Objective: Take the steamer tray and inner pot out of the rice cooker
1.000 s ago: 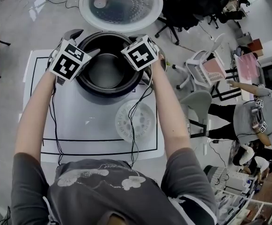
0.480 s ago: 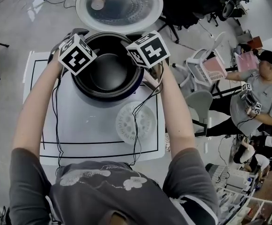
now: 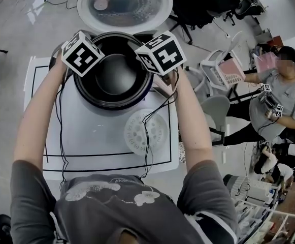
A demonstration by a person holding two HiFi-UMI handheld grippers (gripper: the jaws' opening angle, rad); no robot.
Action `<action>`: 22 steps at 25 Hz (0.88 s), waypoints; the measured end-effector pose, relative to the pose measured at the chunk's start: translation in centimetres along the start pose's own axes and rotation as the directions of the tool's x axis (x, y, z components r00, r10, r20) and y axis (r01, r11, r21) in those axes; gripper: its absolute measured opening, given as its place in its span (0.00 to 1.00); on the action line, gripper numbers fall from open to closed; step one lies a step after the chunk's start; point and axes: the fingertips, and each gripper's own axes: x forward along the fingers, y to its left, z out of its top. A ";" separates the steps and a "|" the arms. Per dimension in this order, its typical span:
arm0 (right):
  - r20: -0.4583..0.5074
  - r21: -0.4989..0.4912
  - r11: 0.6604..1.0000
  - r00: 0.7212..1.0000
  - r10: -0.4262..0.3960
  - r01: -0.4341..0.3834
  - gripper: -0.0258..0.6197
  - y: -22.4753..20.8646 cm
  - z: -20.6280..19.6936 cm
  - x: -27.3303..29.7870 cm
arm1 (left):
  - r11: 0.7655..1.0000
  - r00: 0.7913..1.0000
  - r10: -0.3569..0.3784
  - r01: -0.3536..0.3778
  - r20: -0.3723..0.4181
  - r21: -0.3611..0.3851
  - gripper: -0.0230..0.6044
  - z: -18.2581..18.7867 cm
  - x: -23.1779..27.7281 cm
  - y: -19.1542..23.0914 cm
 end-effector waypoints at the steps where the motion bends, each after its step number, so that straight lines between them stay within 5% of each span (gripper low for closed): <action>1: 0.006 0.001 1.000 1.000 -0.001 0.001 0.19 0.0 0.2 -0.2 | 1.000 1.000 -0.007 0.007 0.003 -0.010 0.16 0.2 -0.3 0.1; 11: 0.038 -0.016 0.998 0.997 -0.063 0.063 0.19 0.0 1.0 -2.5 | 1.000 0.999 0.006 -0.007 0.047 0.014 0.13 2.3 -3.1 0.0; 17: 0.095 -0.005 0.998 0.993 -0.065 0.066 0.19 -0.4 3.4 -5.4 | 0.999 0.994 -0.026 0.030 0.109 -0.035 0.11 4.7 -6.4 0.3; 22: 0.172 -0.006 0.994 0.979 -0.107 0.110 0.19 0.3 5.3 -8.9 | 0.998 0.986 0.059 -0.061 0.158 0.004 0.10 6.9 -10.0 0.4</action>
